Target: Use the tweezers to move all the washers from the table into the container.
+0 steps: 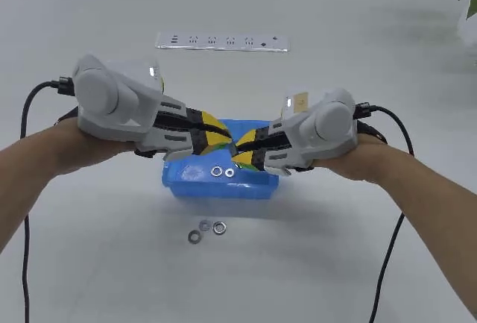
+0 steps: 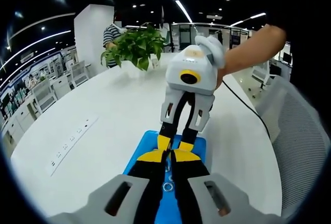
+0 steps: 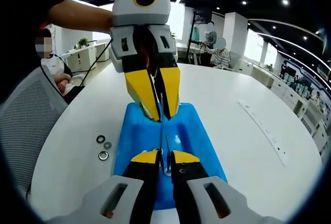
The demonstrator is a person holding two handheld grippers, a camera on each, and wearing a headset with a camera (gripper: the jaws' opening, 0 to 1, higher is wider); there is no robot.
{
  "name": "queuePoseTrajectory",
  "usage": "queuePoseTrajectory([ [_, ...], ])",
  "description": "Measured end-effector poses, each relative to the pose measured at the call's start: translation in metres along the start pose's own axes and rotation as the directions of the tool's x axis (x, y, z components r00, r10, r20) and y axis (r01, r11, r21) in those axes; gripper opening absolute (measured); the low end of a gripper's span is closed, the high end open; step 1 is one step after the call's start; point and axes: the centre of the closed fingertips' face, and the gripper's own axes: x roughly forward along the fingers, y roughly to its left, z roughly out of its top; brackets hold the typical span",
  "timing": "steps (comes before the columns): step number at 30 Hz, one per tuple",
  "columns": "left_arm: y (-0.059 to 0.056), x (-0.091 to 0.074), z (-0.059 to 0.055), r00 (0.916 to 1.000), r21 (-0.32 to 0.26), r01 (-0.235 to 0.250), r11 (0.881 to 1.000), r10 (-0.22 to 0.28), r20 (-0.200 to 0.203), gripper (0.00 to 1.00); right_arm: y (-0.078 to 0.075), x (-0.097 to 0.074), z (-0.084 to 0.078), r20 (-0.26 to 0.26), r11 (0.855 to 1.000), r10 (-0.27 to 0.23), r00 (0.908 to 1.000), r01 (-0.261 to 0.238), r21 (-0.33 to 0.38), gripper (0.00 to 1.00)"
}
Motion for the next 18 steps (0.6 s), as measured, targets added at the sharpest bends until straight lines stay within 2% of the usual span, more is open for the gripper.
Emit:
queuePoseTrajectory([
  [18, -0.0020, 0.0034, 0.0013, 0.9999, 0.020, 0.004, 1.000, -0.004, -0.015, 0.06, 0.0014, -0.0035, -0.0025, -0.028, 1.000, -0.005, 0.9996, 0.005, -0.019, 0.11],
])
